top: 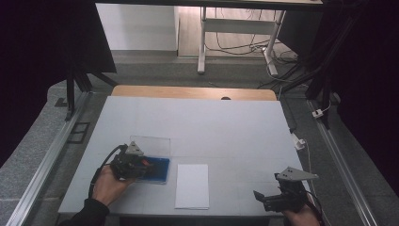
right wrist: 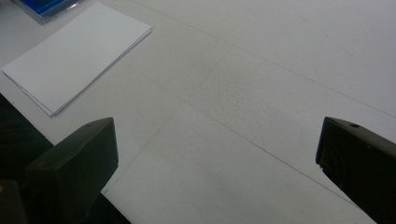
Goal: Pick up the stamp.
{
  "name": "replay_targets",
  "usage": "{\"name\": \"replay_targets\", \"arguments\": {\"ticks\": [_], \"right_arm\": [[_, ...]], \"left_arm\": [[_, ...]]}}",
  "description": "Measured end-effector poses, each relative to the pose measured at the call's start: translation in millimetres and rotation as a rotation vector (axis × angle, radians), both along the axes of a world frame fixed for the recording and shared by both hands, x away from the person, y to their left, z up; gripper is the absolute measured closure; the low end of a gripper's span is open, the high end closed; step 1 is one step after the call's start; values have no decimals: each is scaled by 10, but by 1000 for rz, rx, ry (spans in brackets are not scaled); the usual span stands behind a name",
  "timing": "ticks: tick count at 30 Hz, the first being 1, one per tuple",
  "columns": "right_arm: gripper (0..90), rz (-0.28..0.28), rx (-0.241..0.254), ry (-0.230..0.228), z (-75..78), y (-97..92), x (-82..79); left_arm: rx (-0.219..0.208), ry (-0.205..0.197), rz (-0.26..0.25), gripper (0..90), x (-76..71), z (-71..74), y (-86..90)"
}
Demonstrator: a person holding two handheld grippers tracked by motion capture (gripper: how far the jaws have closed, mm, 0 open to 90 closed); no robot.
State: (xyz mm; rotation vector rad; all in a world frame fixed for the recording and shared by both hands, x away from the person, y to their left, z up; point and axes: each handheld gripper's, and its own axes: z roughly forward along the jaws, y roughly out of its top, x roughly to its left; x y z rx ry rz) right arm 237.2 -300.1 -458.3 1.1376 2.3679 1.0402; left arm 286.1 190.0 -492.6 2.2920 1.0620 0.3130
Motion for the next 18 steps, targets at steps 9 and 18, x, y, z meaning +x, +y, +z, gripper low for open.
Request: {"name": "replay_targets", "arguments": {"ticks": [9, 18], "right_arm": [[0, 2, -3, -3, 1, -3, -2], [0, 5, -4, -5, 2, -2, -5]], "left_arm": [[-15, -30, 4, 579, -23, 55, 19], [-57, -77, -4, 579, -67, 145, 33]]}}
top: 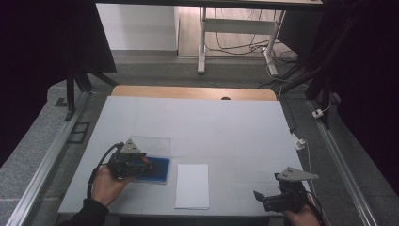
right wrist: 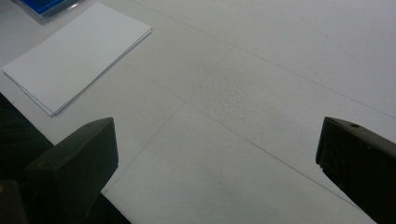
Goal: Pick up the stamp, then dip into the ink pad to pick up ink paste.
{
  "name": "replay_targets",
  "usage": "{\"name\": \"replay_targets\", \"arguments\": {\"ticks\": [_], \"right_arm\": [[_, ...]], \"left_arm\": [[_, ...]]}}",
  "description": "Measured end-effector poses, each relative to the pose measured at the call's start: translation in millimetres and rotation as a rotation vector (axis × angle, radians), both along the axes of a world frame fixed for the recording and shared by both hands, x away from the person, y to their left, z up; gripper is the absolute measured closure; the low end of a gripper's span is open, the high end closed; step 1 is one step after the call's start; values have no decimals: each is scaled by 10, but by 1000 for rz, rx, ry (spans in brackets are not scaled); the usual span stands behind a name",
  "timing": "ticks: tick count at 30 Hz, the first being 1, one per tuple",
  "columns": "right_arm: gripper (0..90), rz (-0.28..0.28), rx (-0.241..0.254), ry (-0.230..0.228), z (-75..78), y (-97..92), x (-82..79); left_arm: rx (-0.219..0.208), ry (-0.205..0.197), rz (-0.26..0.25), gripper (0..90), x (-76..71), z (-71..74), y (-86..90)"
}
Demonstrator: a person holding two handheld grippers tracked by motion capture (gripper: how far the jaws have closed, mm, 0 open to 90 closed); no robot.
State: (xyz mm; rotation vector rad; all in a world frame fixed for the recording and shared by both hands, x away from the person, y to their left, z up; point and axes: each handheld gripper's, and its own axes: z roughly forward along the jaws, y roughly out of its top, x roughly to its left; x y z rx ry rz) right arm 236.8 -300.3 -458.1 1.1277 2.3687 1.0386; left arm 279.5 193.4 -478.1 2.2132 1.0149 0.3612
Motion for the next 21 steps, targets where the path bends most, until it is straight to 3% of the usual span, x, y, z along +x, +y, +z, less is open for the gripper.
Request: {"name": "replay_targets", "arguments": {"ticks": [8, 16, 21], "right_arm": [[0, -1, 0, 0, -1, -2, 0], [0, -2, -3, 7, -2, 7, 6], [0, -2, -3, 8, -2, 7, 7]], "left_arm": [[1, -14, -17, 579, -7, 18, -44], [-18, 19, -17, 579, 42, -28, -67], [10, 29, -23, 579, 82, -74, -102]]}}
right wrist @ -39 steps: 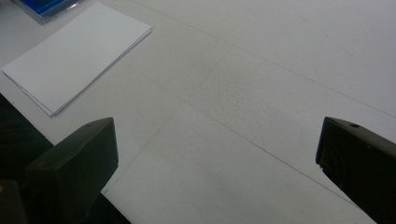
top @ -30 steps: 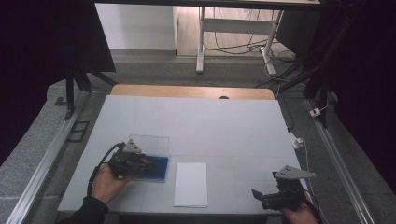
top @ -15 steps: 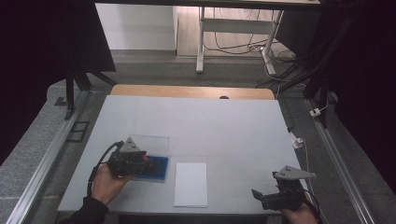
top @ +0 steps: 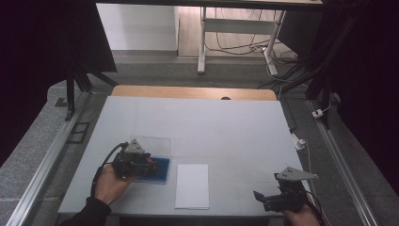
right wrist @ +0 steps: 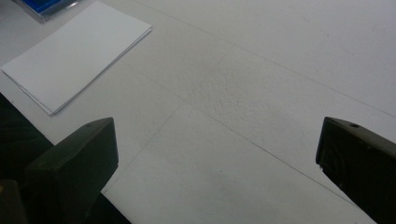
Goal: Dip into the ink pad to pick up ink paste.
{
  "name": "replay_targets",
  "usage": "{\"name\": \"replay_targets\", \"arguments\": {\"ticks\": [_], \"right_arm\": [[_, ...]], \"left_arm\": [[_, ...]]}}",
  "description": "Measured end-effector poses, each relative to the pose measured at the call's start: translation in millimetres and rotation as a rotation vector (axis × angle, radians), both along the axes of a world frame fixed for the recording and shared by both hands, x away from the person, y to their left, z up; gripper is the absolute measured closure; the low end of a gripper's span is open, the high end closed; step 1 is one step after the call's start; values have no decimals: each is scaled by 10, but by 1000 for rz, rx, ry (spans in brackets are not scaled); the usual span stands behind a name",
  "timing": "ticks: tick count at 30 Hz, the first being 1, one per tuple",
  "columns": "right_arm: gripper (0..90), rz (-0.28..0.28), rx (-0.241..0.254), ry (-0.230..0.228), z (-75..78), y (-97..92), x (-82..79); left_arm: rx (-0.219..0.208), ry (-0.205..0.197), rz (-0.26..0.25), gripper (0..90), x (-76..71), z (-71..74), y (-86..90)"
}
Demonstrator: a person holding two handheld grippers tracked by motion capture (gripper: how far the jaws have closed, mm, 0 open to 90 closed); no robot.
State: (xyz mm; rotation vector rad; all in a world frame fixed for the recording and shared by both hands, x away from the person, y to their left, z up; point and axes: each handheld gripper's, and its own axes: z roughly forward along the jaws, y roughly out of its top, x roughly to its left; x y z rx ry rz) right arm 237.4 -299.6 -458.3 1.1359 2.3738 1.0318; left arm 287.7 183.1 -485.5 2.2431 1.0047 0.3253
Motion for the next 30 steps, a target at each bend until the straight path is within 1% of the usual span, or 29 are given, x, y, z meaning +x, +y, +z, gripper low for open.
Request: {"name": "replay_targets", "arguments": {"ticks": [5, 8, 9, 10, 16, 19, 22, 28, 30], "right_arm": [[0, -1, 3, 0, -1, -2, 0], [0, 0, 1, 1, 0, -2, 1], [0, 0, 1, 1, 0, -2, 1], [0, 0, 1, 1, 0, -2, 2], [0, 1, 1, 1, 0, -2, 1], [0, 1, 0, 1, 0, -1, 0], [0, 1, 0, 0, 0, 0, 0], [0, 1, 0, 0, 0, 0, -1], [0, 1, -1, -1, 0, 0, -1]], "left_arm": [[29, 18, 12, 579, 36, -42, -15], [38, 27, 10, 579, 55, -63, -20], [46, 30, 9, 579, 60, -74, -25], [46, 24, 5, 579, 60, -80, -26], [33, 36, 12, 580, 75, -90, -22], [44, 37, 18, 581, 71, -86, -41], [66, 26, 23, 582, 54, -84, -80], [132, -15, 10, 583, 11, -78, -159], [132, -15, 11, 583, 11, -80, -161]]}}
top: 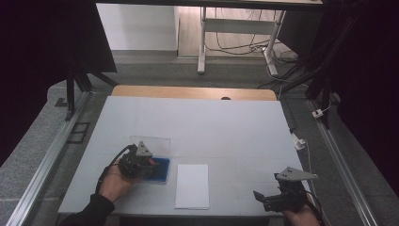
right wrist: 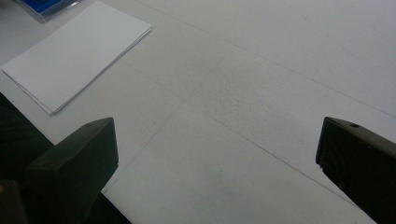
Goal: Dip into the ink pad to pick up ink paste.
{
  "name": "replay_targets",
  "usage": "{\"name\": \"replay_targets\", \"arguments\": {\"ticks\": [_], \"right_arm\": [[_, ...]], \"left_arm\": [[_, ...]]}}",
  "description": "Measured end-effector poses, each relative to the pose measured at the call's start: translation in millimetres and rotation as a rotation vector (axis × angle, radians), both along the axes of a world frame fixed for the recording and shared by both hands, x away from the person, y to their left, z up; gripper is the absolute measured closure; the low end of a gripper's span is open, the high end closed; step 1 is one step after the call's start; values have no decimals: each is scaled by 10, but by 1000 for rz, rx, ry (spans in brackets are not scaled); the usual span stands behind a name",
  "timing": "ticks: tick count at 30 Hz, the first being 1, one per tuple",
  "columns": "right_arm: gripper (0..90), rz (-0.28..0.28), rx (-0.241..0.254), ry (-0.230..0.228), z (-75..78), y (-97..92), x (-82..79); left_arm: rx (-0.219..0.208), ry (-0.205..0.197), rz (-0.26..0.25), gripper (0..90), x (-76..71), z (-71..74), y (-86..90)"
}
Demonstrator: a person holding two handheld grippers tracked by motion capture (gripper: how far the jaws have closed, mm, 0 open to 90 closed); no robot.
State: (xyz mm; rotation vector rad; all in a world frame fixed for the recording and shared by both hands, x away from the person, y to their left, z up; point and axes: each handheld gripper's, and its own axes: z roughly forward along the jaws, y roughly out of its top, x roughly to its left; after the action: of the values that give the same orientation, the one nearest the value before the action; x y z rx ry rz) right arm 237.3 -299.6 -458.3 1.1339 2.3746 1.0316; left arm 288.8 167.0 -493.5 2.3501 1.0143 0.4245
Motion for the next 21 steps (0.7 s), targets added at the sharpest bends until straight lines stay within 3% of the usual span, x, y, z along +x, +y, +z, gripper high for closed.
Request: {"name": "replay_targets", "arguments": {"ticks": [6, 8, 10, 16, 18, 21], "right_arm": [[0, 0, 1, -3, 0, 0, -3], [0, 1, 2, -4, 0, -1, -3], [0, 1, 2, -4, 0, -2, -4], [0, 1, 1, -4, 0, 0, -4], [0, 1, 1, -4, 0, 0, -4], [0, 1, 2, -5, 1, -2, -4]], "left_arm": [[-123, 69, 28, 584, 67, -32, 152], [-141, 80, 32, 584, 75, -38, 177], [-136, 75, 29, 585, 71, -38, 169], [-30, 14, 8, 584, 3, -15, 41], [-24, 10, 7, 584, 2, -11, 33], [-49, 21, 10, 583, 22, -6, 63]]}}
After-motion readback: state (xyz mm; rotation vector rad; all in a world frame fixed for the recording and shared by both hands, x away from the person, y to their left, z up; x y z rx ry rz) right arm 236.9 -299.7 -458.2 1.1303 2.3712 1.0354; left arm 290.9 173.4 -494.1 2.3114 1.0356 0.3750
